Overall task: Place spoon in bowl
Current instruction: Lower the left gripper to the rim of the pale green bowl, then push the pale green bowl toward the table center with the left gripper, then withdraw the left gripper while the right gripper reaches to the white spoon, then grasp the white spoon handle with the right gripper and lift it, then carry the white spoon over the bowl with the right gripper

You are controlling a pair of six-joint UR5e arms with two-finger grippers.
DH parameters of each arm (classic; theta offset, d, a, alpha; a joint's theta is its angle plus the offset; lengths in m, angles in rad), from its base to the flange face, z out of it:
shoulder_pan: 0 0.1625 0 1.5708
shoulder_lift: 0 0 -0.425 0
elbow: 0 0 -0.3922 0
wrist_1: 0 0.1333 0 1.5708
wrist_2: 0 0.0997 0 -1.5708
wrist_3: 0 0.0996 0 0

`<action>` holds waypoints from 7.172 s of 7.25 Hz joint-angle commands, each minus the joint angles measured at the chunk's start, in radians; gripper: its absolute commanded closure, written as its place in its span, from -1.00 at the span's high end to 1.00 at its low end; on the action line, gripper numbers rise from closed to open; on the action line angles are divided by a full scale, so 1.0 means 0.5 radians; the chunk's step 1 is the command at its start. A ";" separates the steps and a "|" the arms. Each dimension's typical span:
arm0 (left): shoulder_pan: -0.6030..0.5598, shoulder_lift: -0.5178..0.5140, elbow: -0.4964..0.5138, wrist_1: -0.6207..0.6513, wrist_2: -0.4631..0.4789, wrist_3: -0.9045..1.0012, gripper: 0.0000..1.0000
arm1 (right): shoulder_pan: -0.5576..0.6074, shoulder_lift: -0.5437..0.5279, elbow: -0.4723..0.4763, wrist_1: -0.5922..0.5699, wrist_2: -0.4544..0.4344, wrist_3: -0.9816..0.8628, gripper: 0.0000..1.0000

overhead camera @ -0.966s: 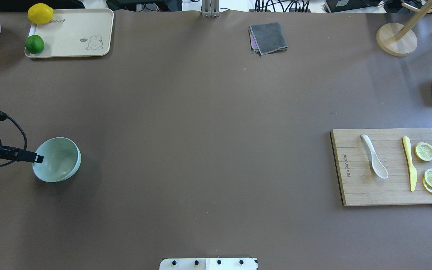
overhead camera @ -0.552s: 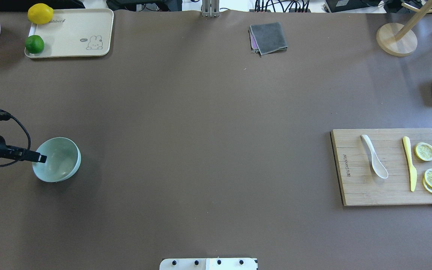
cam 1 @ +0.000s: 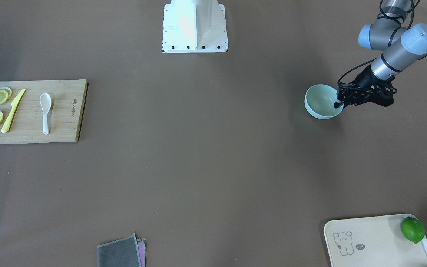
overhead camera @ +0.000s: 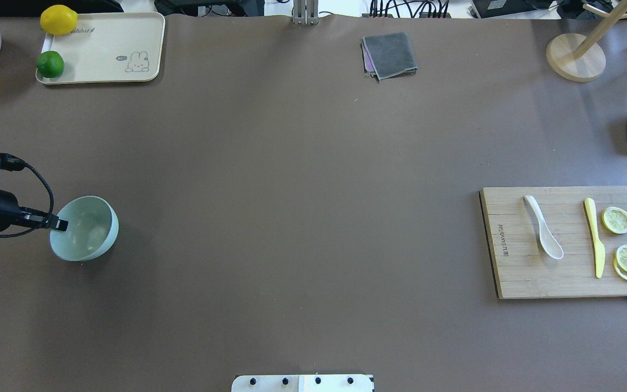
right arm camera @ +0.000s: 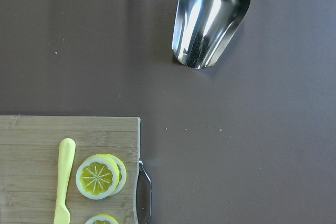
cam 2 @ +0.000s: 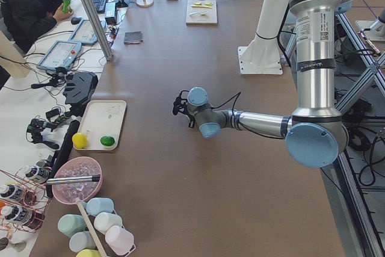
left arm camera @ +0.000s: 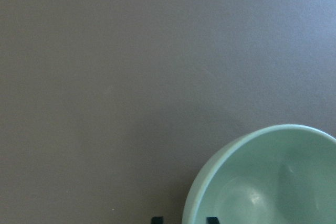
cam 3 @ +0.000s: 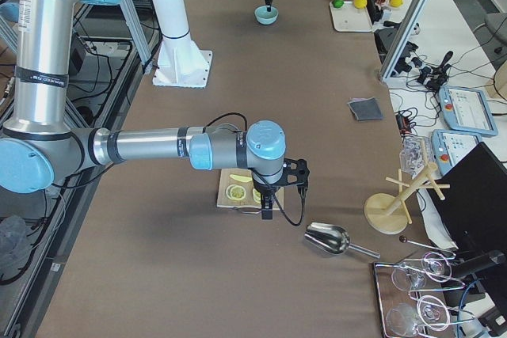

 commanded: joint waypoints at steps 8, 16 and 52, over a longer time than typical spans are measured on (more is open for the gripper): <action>0.209 -1.269 -0.358 1.657 0.402 -0.403 -1.00 | -0.053 0.161 0.061 0.006 0.012 0.111 1.00; 0.643 -1.534 0.148 1.389 0.929 -0.731 -0.47 | -0.121 0.195 0.055 0.006 0.156 0.169 1.00; -0.780 -0.617 -0.131 1.085 -0.004 0.775 0.95 | -1.690 1.813 -0.483 0.307 -0.738 2.183 -1.00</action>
